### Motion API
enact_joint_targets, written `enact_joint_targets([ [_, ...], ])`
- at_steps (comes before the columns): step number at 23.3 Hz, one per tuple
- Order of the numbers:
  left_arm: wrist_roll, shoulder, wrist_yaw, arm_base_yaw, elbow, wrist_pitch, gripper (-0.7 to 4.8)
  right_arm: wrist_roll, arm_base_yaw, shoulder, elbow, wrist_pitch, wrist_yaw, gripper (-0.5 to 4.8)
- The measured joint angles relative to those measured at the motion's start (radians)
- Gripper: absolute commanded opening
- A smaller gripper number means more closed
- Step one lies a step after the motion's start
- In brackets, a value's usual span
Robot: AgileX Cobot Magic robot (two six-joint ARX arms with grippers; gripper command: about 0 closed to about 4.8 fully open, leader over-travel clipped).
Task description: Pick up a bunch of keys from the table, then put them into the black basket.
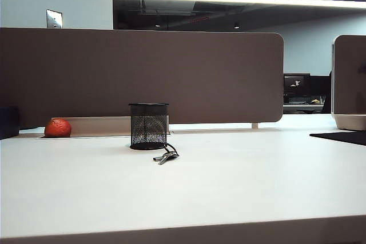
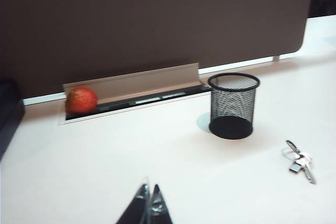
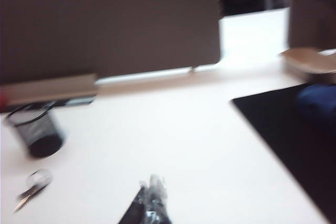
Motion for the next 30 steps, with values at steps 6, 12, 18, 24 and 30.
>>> enact_joint_targets([
  [6,0.000,0.000,0.027,0.000,0.000,0.000,-0.06,0.000,0.001,0.336,0.267,-0.129,-0.197,-0.04],
  [12,0.000,0.000,0.090,0.000,0.000,-0.044,-0.06,0.004,0.059,0.758,0.638,-0.303,-0.465,0.56],
  [18,0.000,0.000,0.182,0.000,0.000,-0.145,-0.06,0.004,0.183,0.954,0.791,-0.383,-0.481,1.69],
  [24,0.000,0.000,0.210,0.000,0.000,-0.190,-0.06,0.006,0.306,1.097,0.835,-0.413,-0.480,3.03],
  [30,0.000,0.000,0.214,0.000,0.000,-0.190,-0.06,0.008,0.415,1.277,0.837,-0.402,-0.437,4.31],
])
